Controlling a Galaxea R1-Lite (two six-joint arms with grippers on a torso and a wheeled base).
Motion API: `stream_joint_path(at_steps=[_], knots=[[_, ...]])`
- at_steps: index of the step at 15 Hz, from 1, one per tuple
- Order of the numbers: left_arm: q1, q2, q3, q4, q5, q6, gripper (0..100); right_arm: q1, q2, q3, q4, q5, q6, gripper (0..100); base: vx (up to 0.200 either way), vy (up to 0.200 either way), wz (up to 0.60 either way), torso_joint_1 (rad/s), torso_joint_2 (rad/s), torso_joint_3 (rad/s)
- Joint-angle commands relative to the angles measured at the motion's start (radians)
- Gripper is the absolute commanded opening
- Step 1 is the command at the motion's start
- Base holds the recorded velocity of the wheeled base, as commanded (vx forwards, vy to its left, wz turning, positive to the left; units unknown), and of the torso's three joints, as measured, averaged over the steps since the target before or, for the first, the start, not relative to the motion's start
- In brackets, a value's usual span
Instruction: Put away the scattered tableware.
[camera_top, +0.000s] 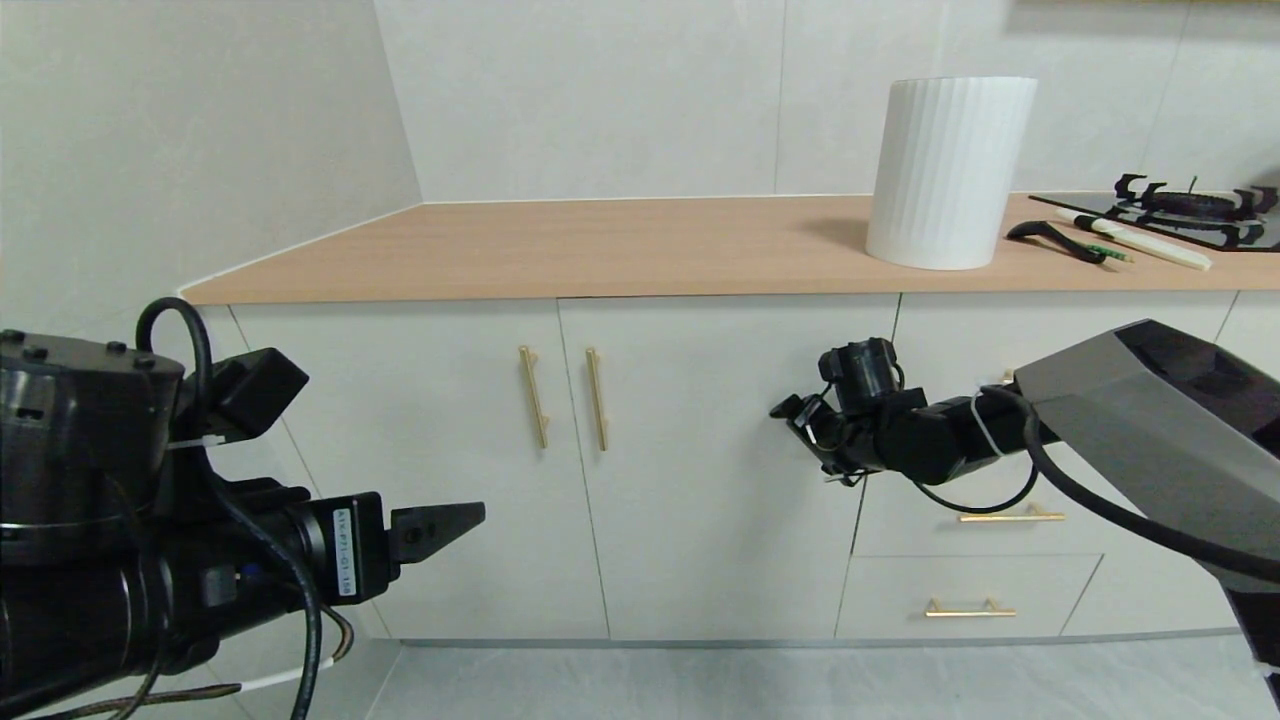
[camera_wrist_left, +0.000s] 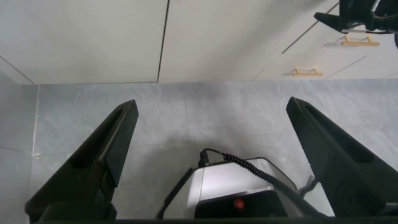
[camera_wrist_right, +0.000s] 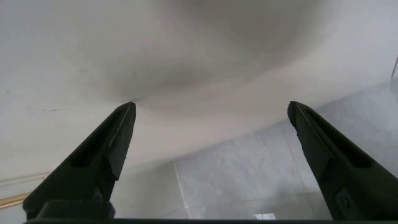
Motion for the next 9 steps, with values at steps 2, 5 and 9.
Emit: stream_joint_path(at_steps=[2,5,9], knots=[[0.000,0.003,0.000,0.000,0.000,-0.001,100,-0.012,0.028,-0.030,0.004,-0.026,0.001,100,0.000,0.000,0.00,0.000,0.00,0.000],[0.000,0.003,0.000,0.000,0.000,-0.001,100,-0.017,0.027,-0.037,0.007,-0.035,-0.002,100,0.000,0.000,0.00,0.000,0.00,0.000],[0.000,-0.012,0.001,0.000,0.000,0.003,100,0.027,-0.151,0.105,0.044,0.038,-0.018,100,0.000,0.000,0.00,0.000,0.00,0.000]])
